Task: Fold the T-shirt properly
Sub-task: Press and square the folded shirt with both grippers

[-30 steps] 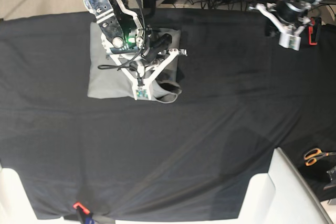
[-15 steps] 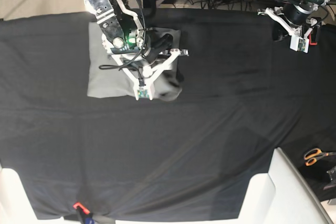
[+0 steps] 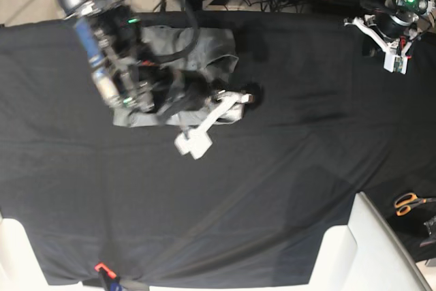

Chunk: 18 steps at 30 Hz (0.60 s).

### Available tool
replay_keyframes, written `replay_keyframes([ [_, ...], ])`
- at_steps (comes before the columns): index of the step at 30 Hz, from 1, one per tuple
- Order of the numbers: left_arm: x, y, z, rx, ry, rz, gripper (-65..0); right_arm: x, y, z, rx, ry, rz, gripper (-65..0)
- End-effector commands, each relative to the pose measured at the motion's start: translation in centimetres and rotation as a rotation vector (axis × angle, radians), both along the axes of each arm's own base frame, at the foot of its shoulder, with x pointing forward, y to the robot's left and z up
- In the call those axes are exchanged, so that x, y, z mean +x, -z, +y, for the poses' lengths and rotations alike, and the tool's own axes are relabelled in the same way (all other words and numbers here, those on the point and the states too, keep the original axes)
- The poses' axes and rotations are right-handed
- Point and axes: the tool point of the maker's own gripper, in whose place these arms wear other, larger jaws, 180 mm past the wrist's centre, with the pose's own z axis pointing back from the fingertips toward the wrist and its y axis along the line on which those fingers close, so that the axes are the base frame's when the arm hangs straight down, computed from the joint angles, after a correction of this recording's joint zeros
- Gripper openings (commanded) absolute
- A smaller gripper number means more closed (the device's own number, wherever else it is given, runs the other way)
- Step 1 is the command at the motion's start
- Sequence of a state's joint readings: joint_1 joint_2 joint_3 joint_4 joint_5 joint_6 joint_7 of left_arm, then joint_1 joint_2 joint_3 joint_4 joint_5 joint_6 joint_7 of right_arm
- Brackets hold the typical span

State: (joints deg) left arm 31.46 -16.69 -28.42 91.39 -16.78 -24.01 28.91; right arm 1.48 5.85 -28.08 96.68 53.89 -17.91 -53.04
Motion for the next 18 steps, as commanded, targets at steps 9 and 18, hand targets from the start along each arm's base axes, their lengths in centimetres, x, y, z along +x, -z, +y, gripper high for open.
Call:
replay_keyframes([
  [9, 2.1, -1.4, -3.5, -0.043, 0.053, -0.083, -65.0, 0.2, 1.9, -7.6, -0.153, 0.072, -0.095, -65.0],
  [18, 5.5, -5.9, -15.7, -0.197, 0.276, -0.245, -65.0, -2.3, 5.3, -10.0, -0.242, 0.104, -0.045, -64.7],
])
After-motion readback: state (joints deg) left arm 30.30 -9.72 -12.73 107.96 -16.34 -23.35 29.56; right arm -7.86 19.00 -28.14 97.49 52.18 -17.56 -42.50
